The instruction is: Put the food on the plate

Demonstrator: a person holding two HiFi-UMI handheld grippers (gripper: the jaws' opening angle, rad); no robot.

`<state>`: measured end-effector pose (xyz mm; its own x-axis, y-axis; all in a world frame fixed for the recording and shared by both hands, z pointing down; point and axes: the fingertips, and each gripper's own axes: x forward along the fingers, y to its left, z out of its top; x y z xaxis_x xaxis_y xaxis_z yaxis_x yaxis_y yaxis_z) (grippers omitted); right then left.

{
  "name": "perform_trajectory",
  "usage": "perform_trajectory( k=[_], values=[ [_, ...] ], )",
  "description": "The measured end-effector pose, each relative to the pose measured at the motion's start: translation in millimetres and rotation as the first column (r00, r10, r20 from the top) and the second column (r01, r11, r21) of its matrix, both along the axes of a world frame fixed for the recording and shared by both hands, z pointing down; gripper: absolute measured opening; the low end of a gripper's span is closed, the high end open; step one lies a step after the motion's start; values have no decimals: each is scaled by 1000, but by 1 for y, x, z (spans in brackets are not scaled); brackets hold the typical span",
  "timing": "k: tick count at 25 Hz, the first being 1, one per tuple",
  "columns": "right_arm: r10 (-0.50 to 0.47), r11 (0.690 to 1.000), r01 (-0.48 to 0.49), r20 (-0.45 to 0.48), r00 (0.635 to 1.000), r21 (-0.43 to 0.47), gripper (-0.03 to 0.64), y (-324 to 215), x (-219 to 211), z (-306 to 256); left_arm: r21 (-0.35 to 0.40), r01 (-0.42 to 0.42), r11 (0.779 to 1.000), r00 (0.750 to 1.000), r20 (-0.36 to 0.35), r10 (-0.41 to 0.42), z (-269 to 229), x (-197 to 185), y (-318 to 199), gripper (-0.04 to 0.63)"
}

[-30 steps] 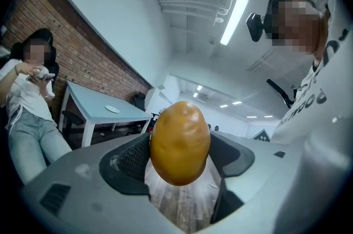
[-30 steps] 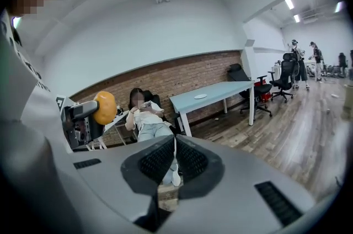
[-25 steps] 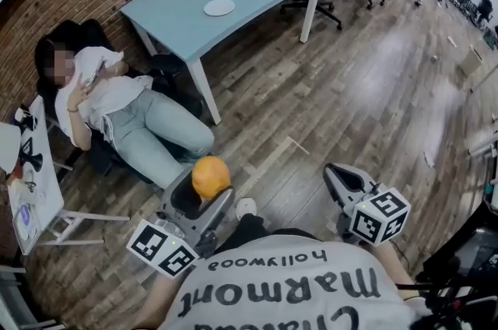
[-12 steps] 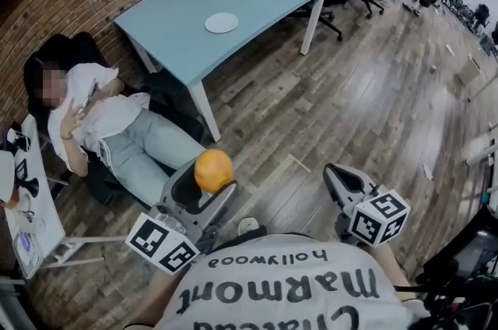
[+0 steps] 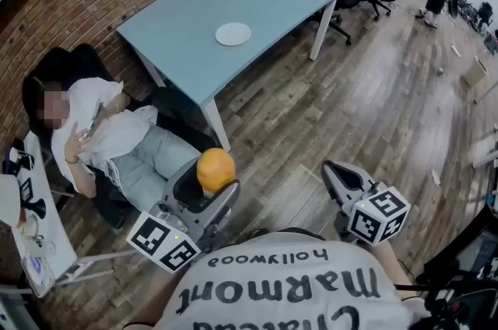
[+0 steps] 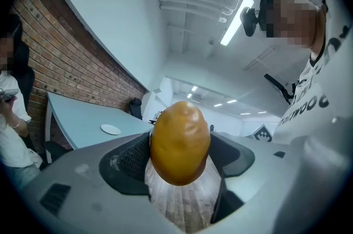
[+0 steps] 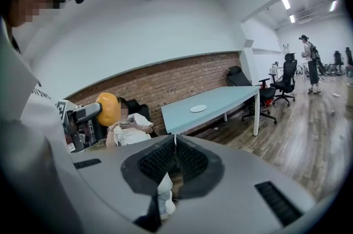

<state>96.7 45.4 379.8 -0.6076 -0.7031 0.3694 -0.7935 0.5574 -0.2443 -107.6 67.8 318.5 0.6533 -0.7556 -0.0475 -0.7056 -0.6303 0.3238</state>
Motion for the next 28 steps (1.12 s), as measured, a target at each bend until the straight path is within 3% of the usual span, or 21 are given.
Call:
perform_trajectory(
  k=[6, 11, 19, 28],
  values=[
    [7, 999, -9, -55, 998, -46, 12, -16, 3, 14, -46, 8, 999, 1000, -28, -9, 18, -8, -23, 328],
    [-31, 997, 29, -25, 999, -77, 12, -38, 2, 29, -74, 35, 997, 999, -8, -35, 31, -5, -38, 328],
    [-168, 985, 167, -15, 986, -36, 12, -120, -8, 17, -84, 151, 985, 989, 17, -150, 26, 0, -85, 328],
    [-218, 975, 217, -3, 976, -56, 12, -200, 25, 21, -97, 227, 969, 974, 31, -225, 26, 30, -152, 328]
  ],
)
